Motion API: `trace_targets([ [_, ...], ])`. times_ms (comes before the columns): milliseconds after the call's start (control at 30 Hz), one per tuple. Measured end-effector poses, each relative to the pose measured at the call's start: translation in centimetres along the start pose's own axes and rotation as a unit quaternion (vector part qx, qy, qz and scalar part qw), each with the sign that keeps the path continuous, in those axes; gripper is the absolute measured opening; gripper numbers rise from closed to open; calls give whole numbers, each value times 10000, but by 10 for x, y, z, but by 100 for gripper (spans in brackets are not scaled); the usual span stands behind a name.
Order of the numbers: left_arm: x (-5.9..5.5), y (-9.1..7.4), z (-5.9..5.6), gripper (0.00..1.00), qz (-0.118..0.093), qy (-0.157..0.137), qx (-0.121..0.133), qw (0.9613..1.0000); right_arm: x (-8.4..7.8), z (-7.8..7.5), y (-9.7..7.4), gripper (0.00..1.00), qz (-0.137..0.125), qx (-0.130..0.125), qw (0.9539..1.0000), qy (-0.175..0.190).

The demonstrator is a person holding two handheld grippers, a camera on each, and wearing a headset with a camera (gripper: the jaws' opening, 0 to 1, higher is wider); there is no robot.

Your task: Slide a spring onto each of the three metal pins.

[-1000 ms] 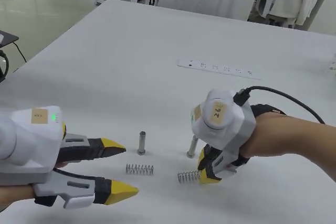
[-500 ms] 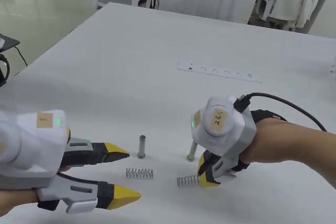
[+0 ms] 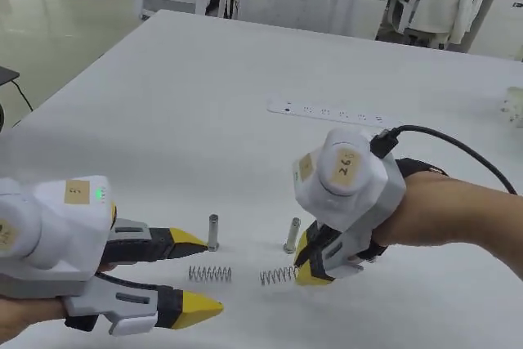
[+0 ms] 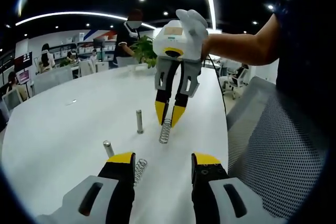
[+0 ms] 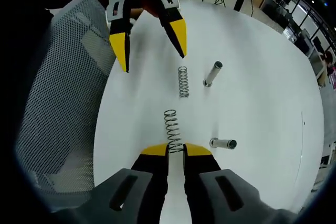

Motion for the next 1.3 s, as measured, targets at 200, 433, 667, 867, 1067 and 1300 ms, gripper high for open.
trace_targets([
  [200, 4, 4, -1, 35, -18, 58, -69, 10000, 14, 7, -9, 8, -150, -15, 9998, -107],
  [433, 8, 6, -1, 31, -56, 136, -100, 9998, 29, 11, -12, 8, -211, -53, 9994, -264],
  [667, 11, 7, -3, 26, -91, 231, -124, 9996, 40, 15, -14, 8, -273, -68, 9989, -371],
  [867, 13, 8, -4, 18, -136, 332, -151, 9992, 45, 16, -14, 8, -292, -87, 9987, -417],
  [1067, 14, 8, -4, 9, -159, 424, -154, 9989, 47, 17, -16, 8, -305, -102, 9985, -445],
  [1300, 14, 9, -5, 2, -154, 503, -172, 9985, 48, 18, -15, 8, -296, -103, 9985, -452],
])
Point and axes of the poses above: the centre of the closed fingertips' face, and the gripper's own axes: y roughly forward along the fingers, z roughly to its left, x roughly out of its top, the point moved 10 cm from there along -y, roughly backward along the fingers, and after that the axes turned 3 degrees about y, right-handed, at the moved point
